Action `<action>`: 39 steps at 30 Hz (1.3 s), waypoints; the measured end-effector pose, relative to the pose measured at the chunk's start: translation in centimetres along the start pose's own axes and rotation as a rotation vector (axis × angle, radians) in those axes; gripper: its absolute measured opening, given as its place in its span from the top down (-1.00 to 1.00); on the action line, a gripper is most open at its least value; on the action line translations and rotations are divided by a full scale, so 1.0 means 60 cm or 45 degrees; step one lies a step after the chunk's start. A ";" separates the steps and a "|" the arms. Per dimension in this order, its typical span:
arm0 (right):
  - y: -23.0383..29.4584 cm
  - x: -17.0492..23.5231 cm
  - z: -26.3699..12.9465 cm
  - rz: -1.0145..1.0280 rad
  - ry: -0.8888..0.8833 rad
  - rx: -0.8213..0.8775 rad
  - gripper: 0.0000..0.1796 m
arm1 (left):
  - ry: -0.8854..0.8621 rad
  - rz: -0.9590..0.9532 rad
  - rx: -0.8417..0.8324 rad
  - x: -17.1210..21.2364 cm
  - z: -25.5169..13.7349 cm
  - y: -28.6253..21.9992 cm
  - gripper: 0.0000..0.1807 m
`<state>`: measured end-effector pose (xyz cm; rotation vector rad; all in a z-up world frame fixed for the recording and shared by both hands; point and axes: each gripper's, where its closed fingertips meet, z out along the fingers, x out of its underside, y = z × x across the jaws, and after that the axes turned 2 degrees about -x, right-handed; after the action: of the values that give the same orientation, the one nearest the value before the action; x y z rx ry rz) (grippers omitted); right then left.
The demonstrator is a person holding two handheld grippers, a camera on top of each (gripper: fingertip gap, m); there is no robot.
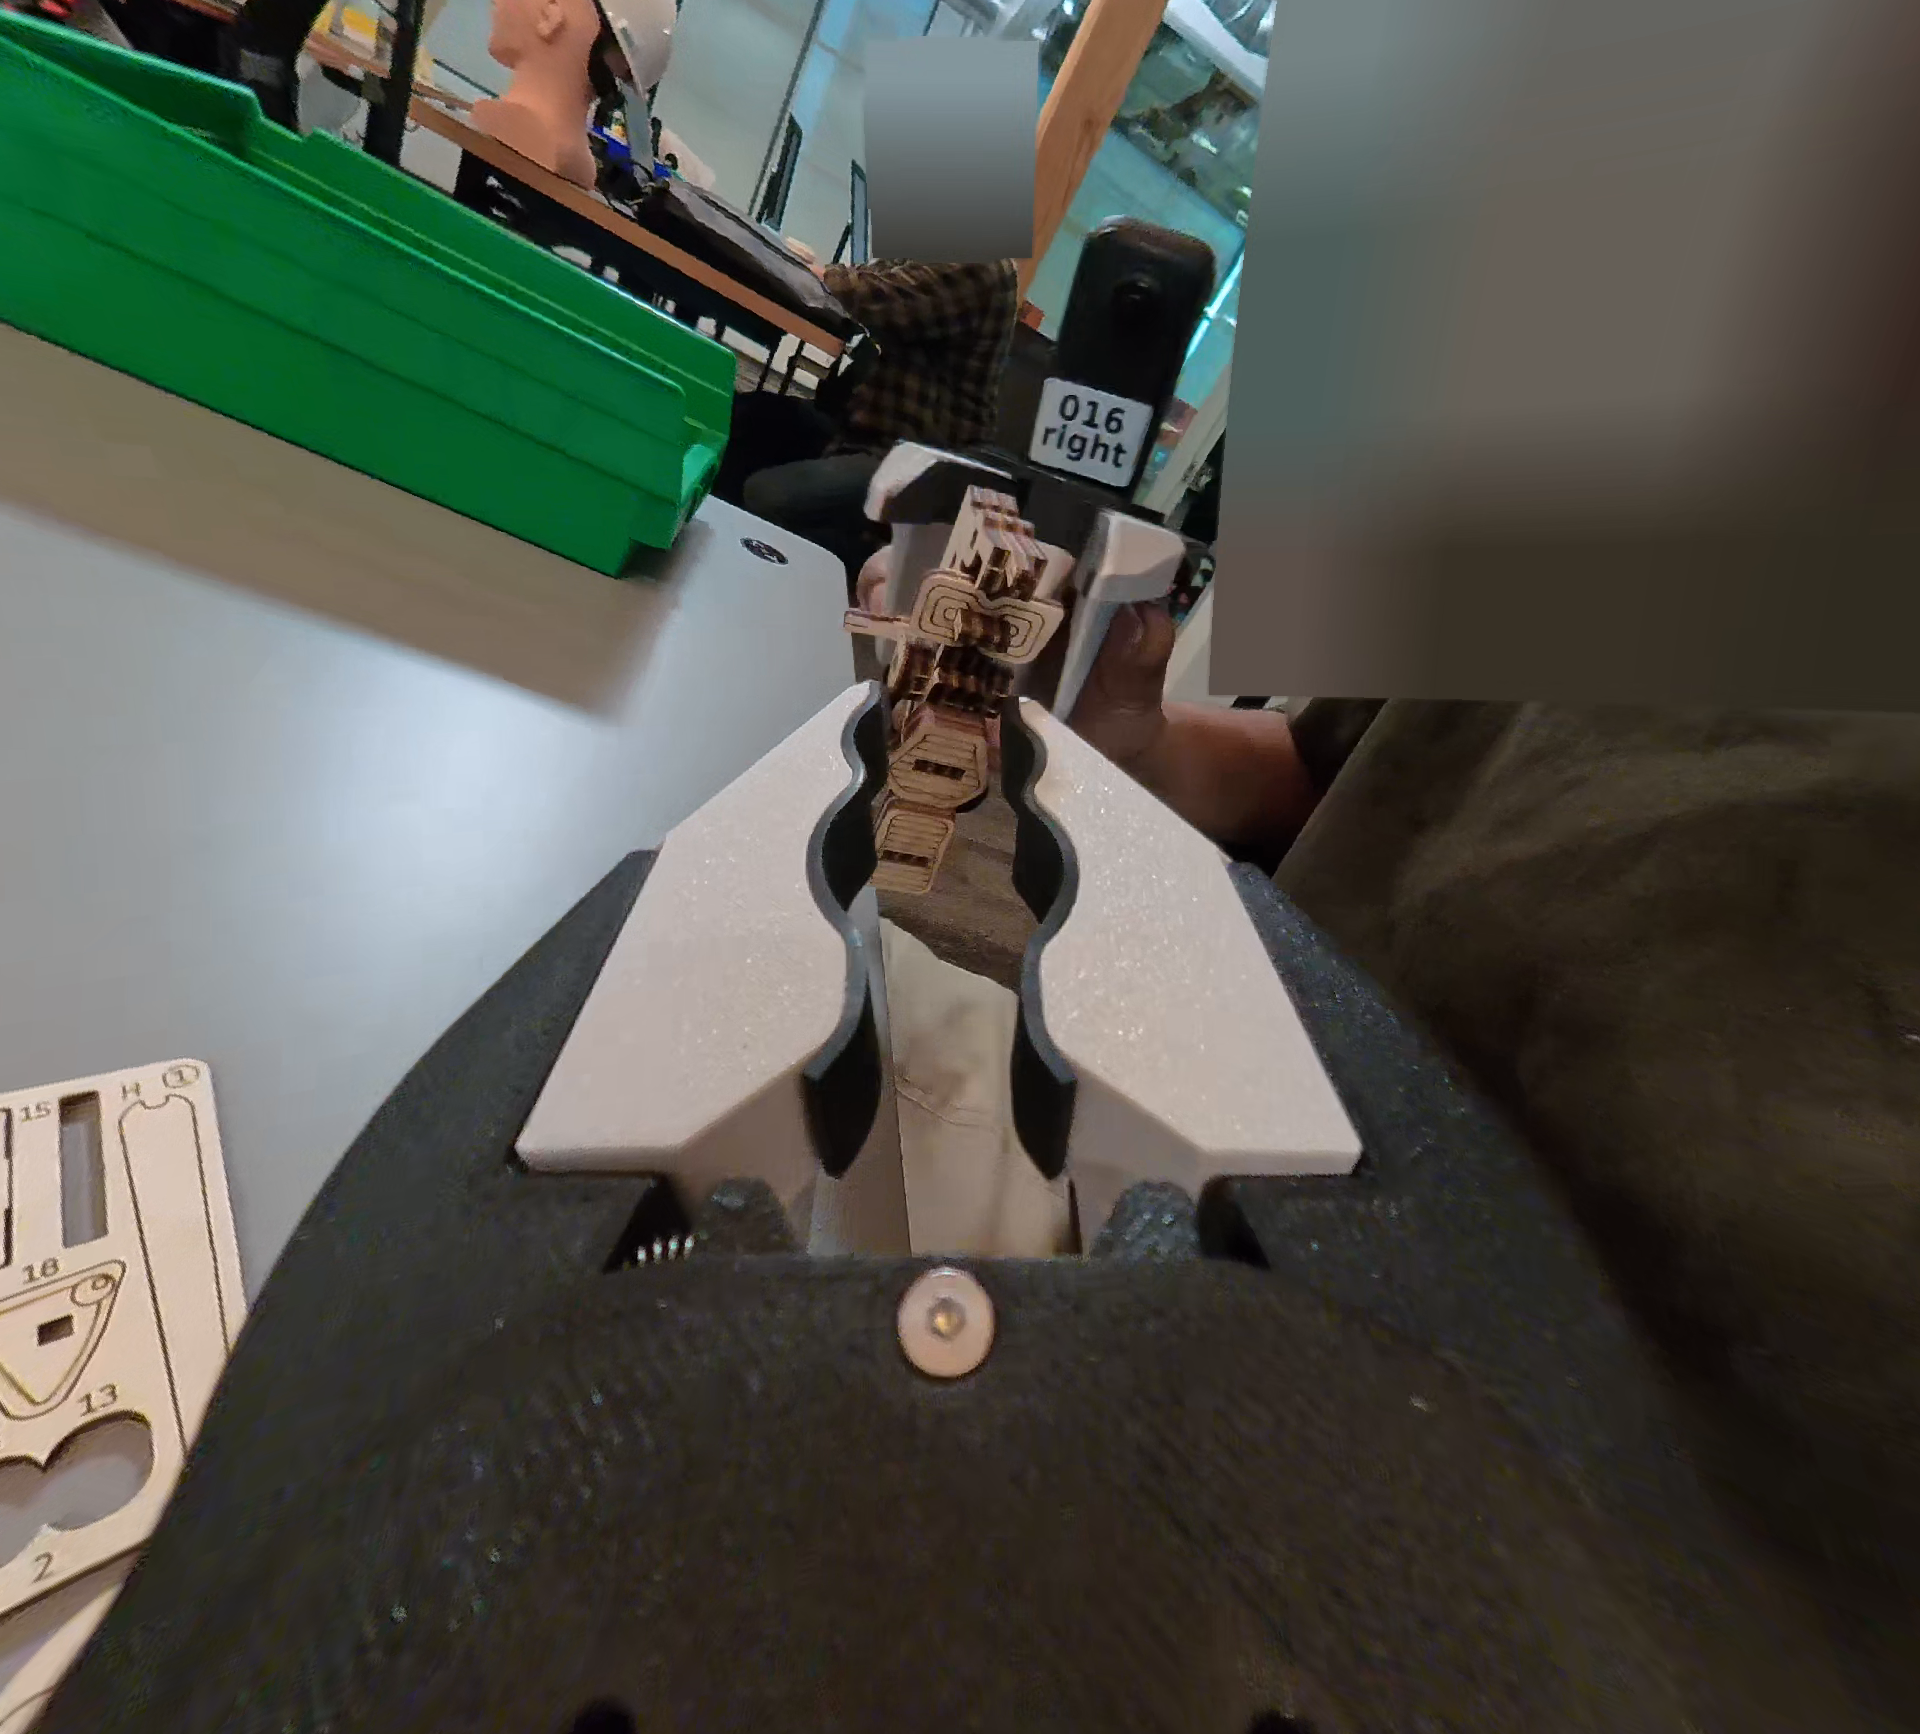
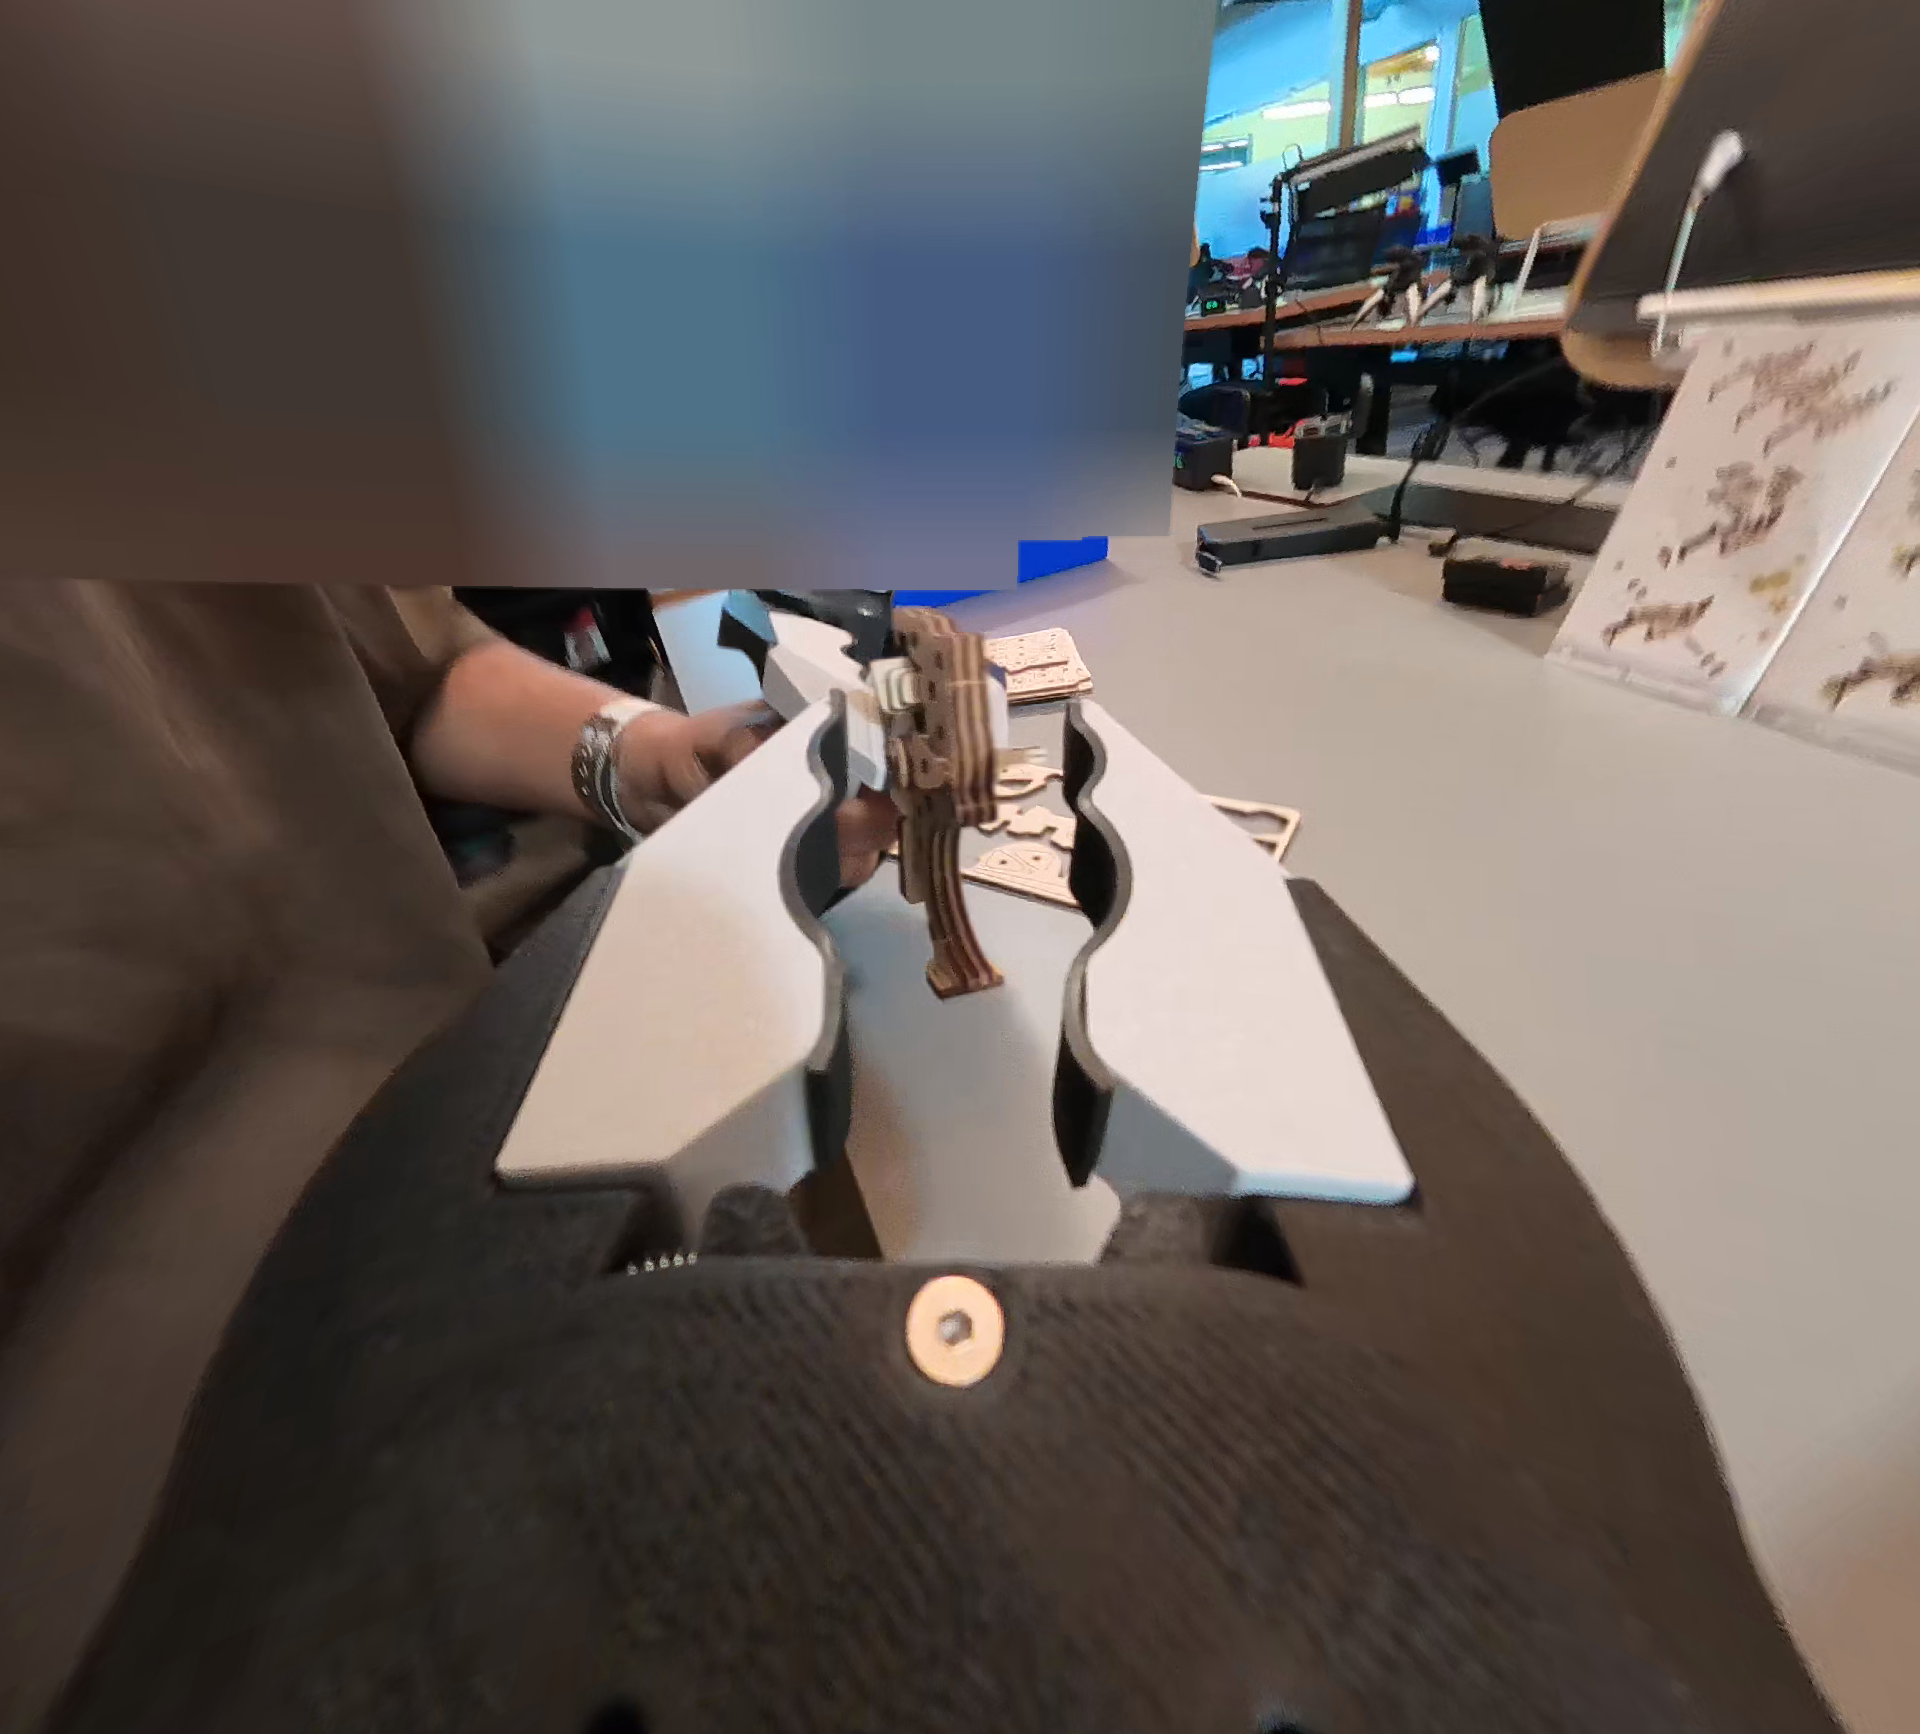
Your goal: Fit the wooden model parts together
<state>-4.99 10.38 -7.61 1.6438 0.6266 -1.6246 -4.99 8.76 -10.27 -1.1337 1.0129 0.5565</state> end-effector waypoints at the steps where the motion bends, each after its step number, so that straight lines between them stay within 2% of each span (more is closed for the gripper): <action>1: -0.007 0.001 -0.001 0.047 -0.006 0.002 0.55 | 0.005 -0.022 0.012 0.001 -0.001 0.001 0.80; 8: 0.001 0.029 0.010 0.309 0.047 -0.153 0.55 | -0.003 -0.190 0.155 0.003 -0.005 -0.005 0.80; 16: 0.013 0.030 0.011 0.412 0.039 -0.253 0.61 | 0.038 -0.158 0.267 0.009 -0.005 -0.028 0.80; 21: 0.024 0.035 0.014 0.359 0.078 -0.271 0.68 | 0.044 -0.150 0.279 0.010 -0.004 -0.032 0.80; 32: 0.028 0.031 0.015 0.241 0.087 -0.233 0.68 | 0.018 -0.122 0.281 0.006 -0.005 -0.035 0.79; 36: 0.025 0.034 0.017 0.273 0.082 -0.220 0.70 | -0.020 -0.166 0.269 0.003 -0.002 -0.030 0.61; 39: 0.025 0.037 0.020 0.267 0.096 -0.207 0.70 | -0.034 -0.166 0.265 0.002 -0.001 -0.031 0.62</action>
<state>-4.41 8.20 -9.51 1.5999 0.5867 -1.3325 -3.44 8.04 -9.51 -0.9967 0.9432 0.3523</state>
